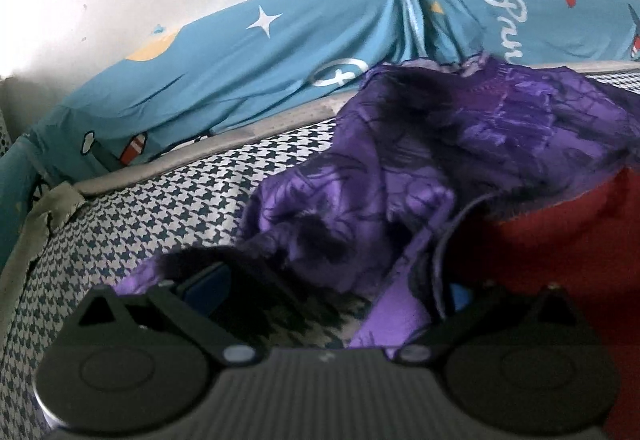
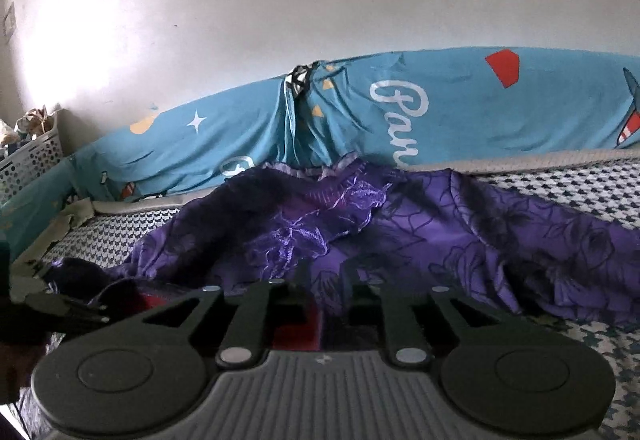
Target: Fold clothes
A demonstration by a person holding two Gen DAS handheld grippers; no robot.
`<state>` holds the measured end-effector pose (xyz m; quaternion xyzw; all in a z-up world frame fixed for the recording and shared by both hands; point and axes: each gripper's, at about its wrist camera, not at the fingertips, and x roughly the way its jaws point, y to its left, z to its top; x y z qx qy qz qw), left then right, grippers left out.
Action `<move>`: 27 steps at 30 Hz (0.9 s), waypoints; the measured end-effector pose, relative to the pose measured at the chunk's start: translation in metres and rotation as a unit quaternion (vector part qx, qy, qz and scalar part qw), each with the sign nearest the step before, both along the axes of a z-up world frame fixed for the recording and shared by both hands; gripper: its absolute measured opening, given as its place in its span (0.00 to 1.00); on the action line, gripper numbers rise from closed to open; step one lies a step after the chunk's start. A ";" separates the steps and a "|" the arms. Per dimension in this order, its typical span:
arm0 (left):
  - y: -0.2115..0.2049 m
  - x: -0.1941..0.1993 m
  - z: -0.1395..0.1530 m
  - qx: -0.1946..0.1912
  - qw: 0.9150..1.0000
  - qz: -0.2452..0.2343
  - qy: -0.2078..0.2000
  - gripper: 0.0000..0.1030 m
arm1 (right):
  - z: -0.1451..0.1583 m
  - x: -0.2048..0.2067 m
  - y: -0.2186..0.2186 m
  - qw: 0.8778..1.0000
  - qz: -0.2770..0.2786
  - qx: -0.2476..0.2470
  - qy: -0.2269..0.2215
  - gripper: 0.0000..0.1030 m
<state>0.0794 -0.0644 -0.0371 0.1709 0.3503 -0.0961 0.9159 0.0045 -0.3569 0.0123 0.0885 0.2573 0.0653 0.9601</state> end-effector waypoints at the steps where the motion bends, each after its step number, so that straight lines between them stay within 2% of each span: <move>1: -0.001 0.003 0.000 0.001 1.000 0.002 -0.001 1.00 | 0.002 -0.002 0.000 1.000 -0.002 -0.006 -0.005 0.21; 5: 0.000 0.016 -0.003 -0.015 1.000 0.017 0.018 1.00 | 0.009 -0.011 -0.004 1.000 0.000 -0.010 -0.022 0.22; 8: -0.001 0.023 -0.006 -0.021 0.999 0.028 0.027 1.00 | 0.012 -0.021 0.001 0.998 0.052 -0.003 -0.026 0.22; 14: -0.007 0.030 -0.008 -0.021 0.999 0.036 0.027 1.00 | -0.004 -0.039 0.026 0.987 0.159 -0.006 0.023 0.22; 21: -0.010 0.036 -0.008 -0.032 0.998 0.048 0.032 1.00 | -0.031 -0.063 0.050 0.971 0.227 -0.035 0.067 0.22; 27: -0.012 0.038 -0.010 -0.032 0.998 0.049 0.033 1.00 | -0.044 -0.089 0.067 0.953 0.287 -0.062 0.076 0.38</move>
